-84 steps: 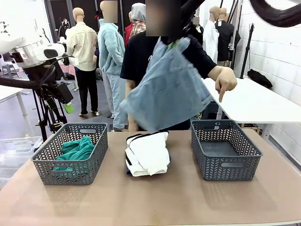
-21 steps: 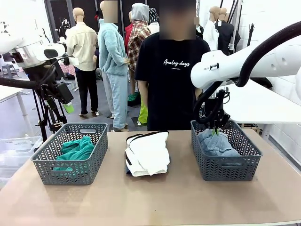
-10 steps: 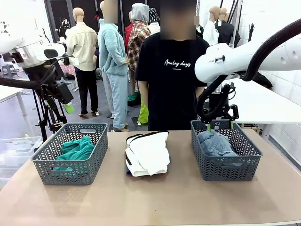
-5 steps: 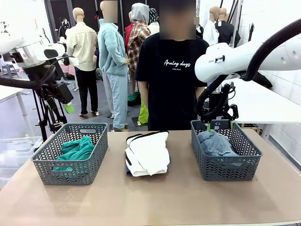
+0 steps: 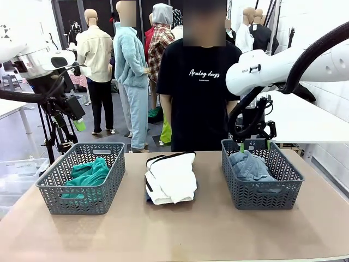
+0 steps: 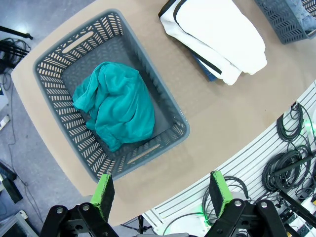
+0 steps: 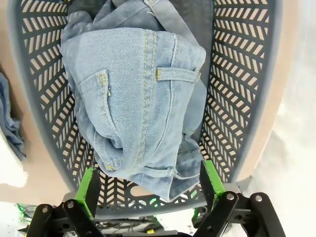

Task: Sort the tops and bottoms.
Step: Lift clothes from the center of the table with your left hand.

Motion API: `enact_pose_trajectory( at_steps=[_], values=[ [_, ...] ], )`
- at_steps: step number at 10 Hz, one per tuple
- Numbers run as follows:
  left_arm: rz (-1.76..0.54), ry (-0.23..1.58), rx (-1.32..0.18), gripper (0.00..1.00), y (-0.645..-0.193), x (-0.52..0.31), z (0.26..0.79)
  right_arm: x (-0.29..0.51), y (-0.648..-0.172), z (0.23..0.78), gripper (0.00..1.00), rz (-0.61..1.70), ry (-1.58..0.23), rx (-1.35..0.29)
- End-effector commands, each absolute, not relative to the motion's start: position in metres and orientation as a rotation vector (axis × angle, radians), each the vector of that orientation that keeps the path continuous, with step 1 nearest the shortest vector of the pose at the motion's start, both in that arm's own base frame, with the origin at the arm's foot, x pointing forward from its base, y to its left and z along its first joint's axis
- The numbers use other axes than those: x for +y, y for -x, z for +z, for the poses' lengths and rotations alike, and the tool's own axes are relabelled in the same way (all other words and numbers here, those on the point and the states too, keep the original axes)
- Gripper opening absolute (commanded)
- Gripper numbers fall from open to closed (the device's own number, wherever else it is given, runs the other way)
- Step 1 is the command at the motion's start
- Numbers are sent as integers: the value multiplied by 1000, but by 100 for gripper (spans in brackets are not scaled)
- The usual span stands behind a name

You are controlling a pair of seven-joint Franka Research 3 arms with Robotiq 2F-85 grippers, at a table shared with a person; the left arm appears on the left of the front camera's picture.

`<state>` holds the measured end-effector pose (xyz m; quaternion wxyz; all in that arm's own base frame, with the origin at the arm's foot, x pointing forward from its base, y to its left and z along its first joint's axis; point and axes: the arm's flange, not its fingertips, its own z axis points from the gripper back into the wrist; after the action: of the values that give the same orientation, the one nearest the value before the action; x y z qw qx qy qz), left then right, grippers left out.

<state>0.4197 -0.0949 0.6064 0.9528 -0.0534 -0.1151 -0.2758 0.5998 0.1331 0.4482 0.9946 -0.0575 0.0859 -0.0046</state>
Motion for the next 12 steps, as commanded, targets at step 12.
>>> enact_pose_trajectory(
  at_steps=[12],
  values=[
    [-578,132,-232,100,-419,-93,607,106,-501,560,100,541,-7,-138]
  ],
)
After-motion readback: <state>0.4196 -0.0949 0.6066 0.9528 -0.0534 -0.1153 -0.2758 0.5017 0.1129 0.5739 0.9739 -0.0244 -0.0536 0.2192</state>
